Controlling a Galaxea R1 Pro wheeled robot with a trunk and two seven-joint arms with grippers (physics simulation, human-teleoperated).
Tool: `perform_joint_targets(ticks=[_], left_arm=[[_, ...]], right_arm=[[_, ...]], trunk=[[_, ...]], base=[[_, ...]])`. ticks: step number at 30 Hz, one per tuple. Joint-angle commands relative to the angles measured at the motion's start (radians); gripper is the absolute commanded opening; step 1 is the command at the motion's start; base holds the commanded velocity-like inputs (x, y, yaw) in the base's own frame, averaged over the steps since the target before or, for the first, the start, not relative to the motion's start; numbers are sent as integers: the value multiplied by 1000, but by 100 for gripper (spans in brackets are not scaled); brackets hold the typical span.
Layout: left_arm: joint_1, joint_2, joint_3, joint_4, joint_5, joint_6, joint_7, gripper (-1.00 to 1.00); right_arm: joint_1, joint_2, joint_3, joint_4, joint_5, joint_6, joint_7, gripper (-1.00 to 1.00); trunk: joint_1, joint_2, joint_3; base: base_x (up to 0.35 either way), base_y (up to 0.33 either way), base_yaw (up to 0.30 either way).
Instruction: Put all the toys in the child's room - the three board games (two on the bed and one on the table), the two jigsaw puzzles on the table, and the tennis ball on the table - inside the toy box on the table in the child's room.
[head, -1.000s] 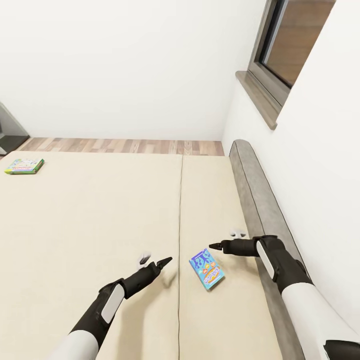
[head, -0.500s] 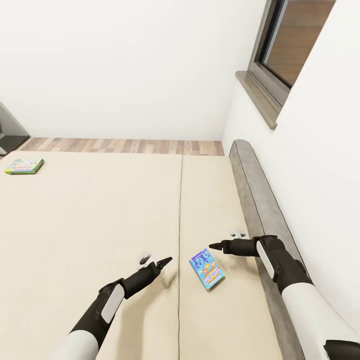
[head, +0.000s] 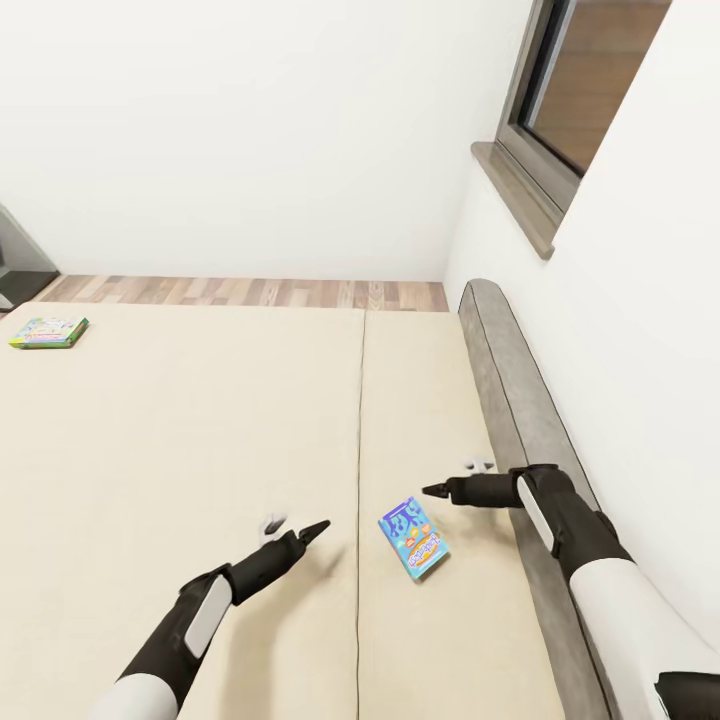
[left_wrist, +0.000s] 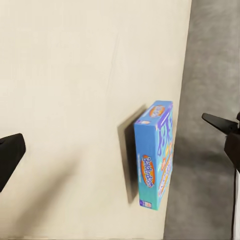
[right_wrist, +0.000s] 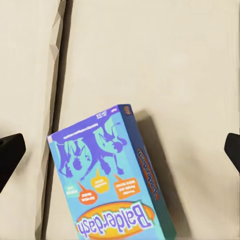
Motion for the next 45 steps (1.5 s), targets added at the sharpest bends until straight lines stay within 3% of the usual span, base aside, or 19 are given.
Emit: perform_joint_targets(ticks=[1,11,31,45], left_arm=[[1,5,4,-6,4,8,-8,100],[20,27,7,-54,-4,9,-64,100],[27,33,9,-63,-3,9,-81,100],[27,32,7,-62,7,10,-128,100]], right_arm=[[-1,-1,5,-1,-1,6,2,100],[-11,-13,25,0,3,10,14,100],[-13,-16,30,0,4,9,18,100],[-14,-16,32,0,1,10,19,100]], trunk=[[0,0,-1],[0,0,-1],[0,0,-1],[0,0,-10]], base=[[0,0,0],[0,0,0],[0,0,0],[0,0,0]])
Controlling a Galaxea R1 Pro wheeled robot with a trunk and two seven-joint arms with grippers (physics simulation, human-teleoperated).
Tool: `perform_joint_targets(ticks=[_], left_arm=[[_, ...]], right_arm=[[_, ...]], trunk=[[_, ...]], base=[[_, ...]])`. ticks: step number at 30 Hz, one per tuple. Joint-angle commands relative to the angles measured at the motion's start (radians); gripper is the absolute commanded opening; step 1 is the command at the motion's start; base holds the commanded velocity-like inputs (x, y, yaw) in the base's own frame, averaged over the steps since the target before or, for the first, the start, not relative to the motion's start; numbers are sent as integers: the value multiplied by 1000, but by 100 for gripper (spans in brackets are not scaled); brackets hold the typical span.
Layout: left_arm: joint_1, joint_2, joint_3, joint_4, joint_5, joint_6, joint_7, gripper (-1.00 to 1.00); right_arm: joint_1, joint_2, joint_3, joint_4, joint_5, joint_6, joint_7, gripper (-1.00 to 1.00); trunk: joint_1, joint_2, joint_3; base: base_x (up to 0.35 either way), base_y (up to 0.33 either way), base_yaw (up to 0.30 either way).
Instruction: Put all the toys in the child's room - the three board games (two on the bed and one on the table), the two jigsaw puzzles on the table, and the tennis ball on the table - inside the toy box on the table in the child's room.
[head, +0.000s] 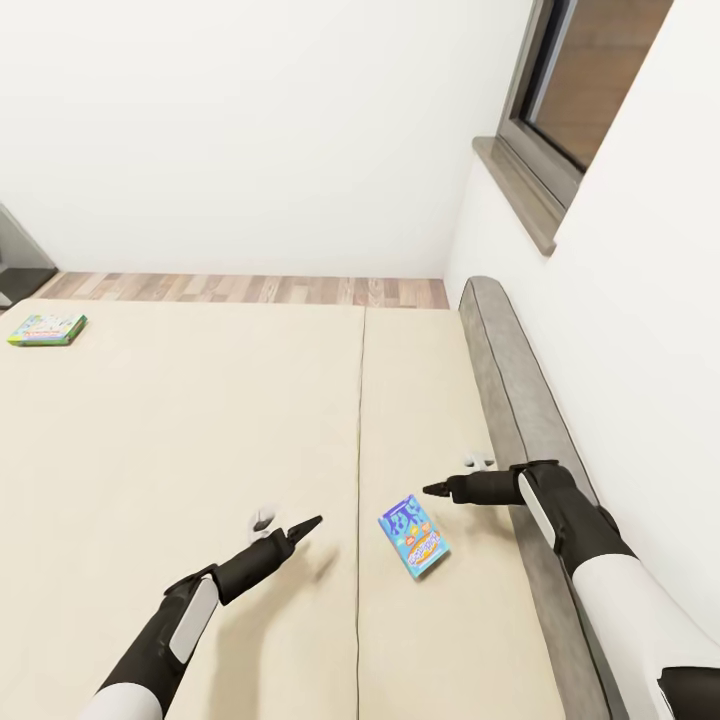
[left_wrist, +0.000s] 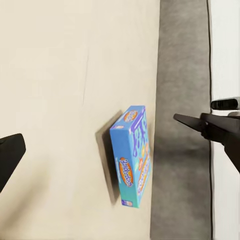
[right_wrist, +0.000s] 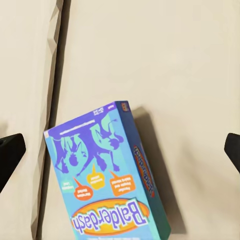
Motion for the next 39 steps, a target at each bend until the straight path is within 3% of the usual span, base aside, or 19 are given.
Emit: perform_joint_targets(ticks=[1,39], left_arm=[[0,-2,3,0,3,9,-6,100],[-5,-9,-3,12,4,18,-12,100]], right_arm=[[-1,-1,2,-1,-1,5,1,100],[-2,-1,7,1,-1,7,1,100]], trunk=[[0,0,-2],[0,0,-61]], base=[[0,0,0],[0,0,0]])
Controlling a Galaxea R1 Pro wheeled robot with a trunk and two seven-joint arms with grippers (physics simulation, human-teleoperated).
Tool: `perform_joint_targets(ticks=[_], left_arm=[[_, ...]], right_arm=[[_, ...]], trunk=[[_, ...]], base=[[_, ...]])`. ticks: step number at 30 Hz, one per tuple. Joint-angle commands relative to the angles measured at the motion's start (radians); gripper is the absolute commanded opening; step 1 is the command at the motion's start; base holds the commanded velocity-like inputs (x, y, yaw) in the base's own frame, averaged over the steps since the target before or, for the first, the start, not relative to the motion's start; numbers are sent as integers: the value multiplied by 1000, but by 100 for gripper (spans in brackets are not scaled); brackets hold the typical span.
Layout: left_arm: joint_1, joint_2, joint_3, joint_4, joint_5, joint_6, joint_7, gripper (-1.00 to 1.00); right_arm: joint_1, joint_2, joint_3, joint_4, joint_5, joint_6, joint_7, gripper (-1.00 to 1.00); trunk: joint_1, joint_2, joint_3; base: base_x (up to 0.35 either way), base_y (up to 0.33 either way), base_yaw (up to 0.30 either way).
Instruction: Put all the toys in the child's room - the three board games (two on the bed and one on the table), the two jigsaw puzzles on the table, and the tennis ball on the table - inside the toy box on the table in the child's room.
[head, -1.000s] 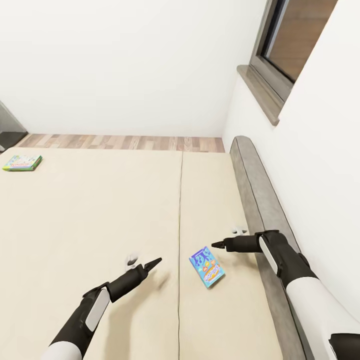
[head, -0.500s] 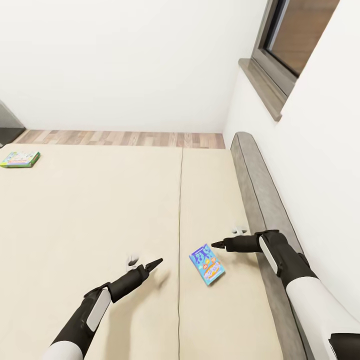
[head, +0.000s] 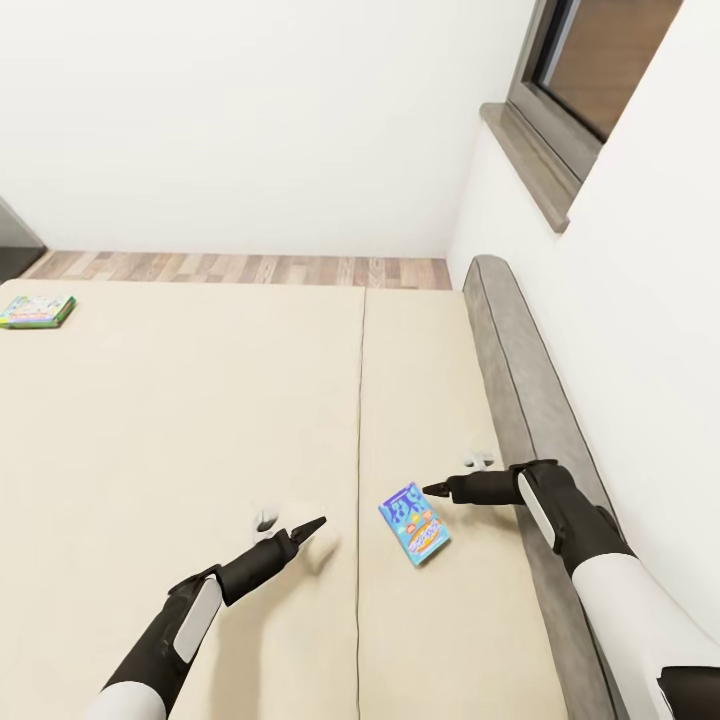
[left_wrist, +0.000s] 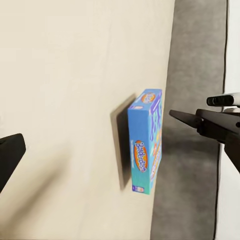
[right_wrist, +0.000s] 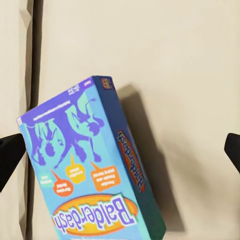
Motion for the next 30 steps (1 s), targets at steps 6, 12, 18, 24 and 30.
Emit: perform_joint_targets(ticks=[6,12,18,24,30], left_arm=[[-1,-1,3,1,3,9,-3,100],[-2,-2,3,1,3,9,-3,100],[-4,-3,2,1,3,9,-3,100],[-5,-5,1,1,3,10,-3,100],[-6,-14,1,2,3,10,-3,100]], right_arm=[[0,-1,3,-1,-1,4,1,100],[1,-1,4,-1,0,5,2,100],[1,-1,4,-1,0,6,2,100],[-1,-1,5,2,2,6,3,100],[-2,0,8,6,3,7,4,100]], trunk=[[0,0,-10],[0,0,-20],[0,0,-29],[0,0,-33],[0,0,-35]], base=[[0,0,0],[0,0,0],[0,0,0],[0,0,0],[0,0,0]])
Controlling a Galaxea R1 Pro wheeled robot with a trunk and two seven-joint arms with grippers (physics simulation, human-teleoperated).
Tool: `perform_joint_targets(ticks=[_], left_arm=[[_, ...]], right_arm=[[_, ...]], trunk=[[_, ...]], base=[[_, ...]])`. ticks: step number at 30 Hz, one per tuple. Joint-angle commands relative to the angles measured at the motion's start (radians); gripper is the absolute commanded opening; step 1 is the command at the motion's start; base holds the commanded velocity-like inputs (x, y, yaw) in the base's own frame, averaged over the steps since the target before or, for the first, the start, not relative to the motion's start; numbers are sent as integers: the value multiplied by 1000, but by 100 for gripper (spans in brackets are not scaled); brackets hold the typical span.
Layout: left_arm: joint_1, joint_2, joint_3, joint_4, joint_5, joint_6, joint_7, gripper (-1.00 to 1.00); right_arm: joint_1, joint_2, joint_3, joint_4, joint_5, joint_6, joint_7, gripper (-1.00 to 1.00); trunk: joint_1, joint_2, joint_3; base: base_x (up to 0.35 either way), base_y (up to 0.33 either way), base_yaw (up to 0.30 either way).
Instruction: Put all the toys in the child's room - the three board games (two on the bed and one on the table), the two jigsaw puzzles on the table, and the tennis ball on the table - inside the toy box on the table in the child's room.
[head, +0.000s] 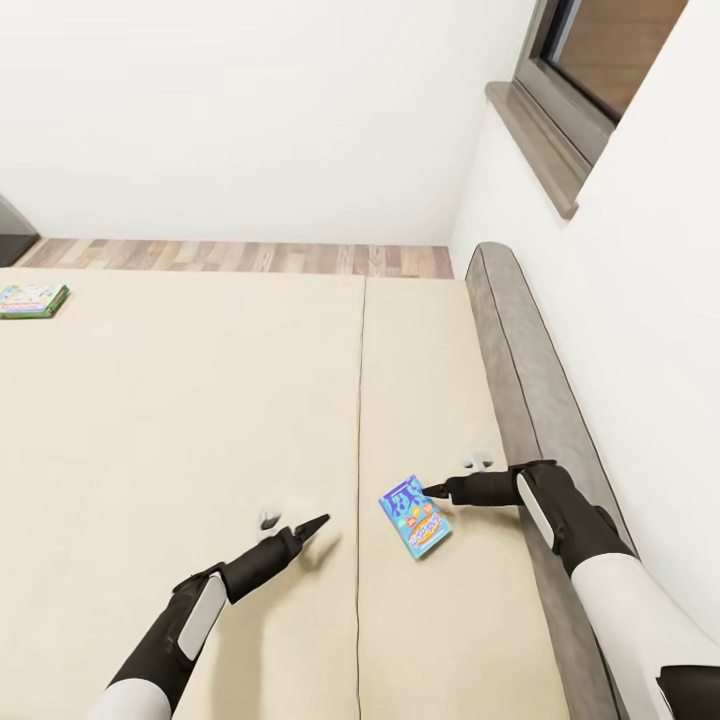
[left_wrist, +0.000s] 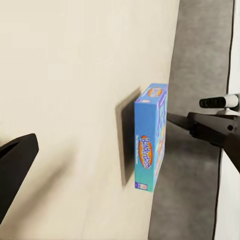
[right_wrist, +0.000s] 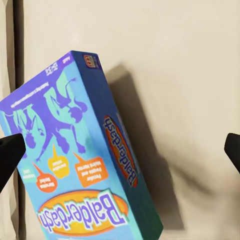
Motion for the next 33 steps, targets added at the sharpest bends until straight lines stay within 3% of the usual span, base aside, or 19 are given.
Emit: perform_joint_targets(ticks=[1,18,33], left_arm=[[0,-1,3,1,-3,8,-1,100],[0,-14,2,-20,-3,5,-35,100],[16,-16,-1,-82,-3,6,-86,100]], right_arm=[[0,-1,2,-1,0,5,2,100],[2,0,3,-3,-2,6,5,100],[7,-8,-8,-29,1,9,94,100]], trunk=[[0,0,-1],[0,0,-3],[0,0,-17]], base=[[0,0,0],[0,0,0],[0,0,0]])
